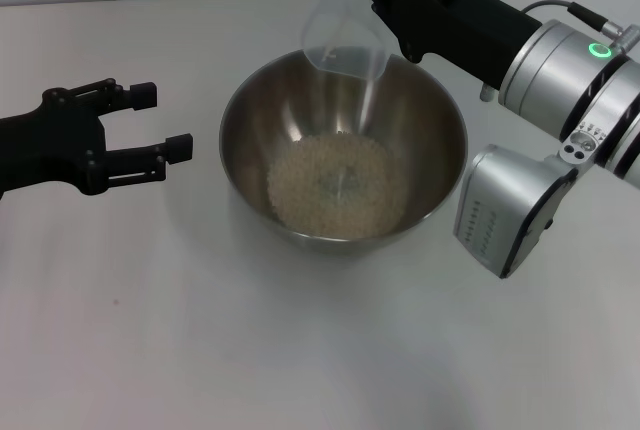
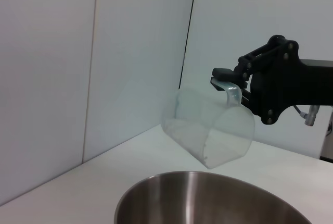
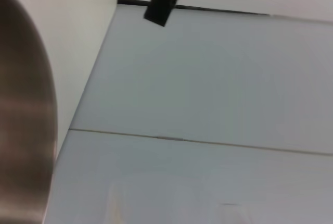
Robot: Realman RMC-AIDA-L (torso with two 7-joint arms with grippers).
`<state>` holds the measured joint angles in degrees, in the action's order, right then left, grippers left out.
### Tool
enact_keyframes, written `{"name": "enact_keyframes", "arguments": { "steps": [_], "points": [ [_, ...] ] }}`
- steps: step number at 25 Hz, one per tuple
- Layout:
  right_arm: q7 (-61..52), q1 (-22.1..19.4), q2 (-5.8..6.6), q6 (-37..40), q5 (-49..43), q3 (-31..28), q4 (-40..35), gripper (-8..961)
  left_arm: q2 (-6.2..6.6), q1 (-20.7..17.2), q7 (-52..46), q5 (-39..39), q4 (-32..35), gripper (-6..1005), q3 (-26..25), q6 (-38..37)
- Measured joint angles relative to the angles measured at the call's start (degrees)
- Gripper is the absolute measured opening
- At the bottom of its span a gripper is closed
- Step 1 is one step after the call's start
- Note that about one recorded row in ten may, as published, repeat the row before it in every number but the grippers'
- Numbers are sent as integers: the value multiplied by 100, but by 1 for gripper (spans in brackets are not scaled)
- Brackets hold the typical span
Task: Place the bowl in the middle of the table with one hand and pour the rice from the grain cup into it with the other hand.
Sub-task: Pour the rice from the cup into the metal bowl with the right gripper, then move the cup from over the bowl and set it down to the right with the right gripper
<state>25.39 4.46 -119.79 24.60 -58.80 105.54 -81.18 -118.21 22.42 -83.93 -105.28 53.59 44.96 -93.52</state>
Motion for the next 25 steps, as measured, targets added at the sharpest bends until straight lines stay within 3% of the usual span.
{"name": "enact_keyframes", "arguments": {
  "steps": [8,9,15,19,25],
  "points": [
    [-56,-64,0,-218,1454,9,83,15,0,16,0,-1,2,829,4,0],
    [-57,-74,0,-351,2134,-24,91,15,1,17,0,-1,3,829,4,0],
    [-66,-113,8,-587,3762,-209,232,15,7,32,0,-2,10,829,5,0],
    [-212,-163,38,-547,5434,-505,665,15,9,60,0,-1,11,829,4,-4],
    [-1065,-160,53,-489,6259,-800,1337,16,10,89,0,0,14,829,21,-9]
  ]
}}
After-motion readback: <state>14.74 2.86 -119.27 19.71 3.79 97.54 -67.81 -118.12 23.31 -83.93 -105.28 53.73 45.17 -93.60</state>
